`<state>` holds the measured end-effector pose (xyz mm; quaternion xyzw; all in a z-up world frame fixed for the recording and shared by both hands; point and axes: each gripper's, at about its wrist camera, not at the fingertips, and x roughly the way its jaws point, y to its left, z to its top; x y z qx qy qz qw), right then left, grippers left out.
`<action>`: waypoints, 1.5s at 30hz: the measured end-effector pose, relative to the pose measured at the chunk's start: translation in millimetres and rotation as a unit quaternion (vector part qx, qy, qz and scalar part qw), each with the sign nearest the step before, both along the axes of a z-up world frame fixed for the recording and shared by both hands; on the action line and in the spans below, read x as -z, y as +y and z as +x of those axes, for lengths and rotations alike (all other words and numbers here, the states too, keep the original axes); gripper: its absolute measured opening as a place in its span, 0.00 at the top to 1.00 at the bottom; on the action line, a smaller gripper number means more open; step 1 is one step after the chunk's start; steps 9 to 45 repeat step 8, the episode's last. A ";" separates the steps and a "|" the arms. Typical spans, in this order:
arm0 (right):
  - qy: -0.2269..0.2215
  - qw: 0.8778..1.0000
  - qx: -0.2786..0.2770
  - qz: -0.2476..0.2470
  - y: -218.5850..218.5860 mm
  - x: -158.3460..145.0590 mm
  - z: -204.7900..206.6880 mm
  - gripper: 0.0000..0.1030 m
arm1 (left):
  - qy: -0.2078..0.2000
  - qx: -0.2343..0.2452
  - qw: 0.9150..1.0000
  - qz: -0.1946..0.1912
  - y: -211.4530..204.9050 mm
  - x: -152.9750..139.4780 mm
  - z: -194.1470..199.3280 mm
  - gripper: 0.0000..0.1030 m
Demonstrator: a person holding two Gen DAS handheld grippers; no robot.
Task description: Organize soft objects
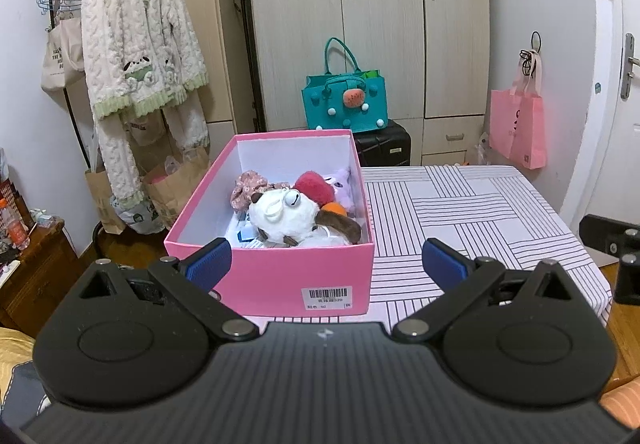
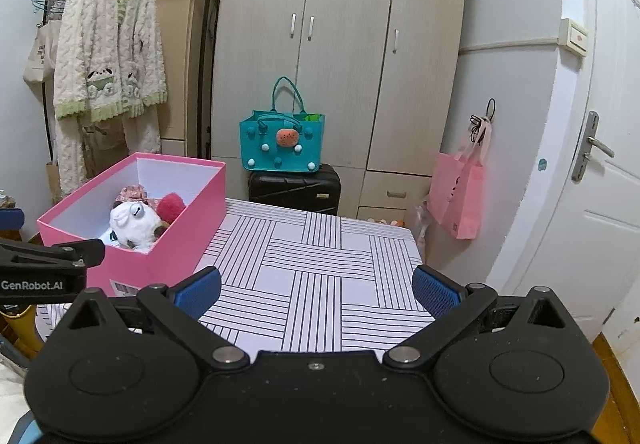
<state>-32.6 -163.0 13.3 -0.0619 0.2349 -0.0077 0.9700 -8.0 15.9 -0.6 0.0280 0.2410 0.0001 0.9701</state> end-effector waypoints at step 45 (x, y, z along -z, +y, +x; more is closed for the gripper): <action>0.000 1.000 0.006 -0.002 -0.1 1.3 1.4 0.00 | 0.000 0.000 1.000 0.002 2.2 0.6 -1.1 0.00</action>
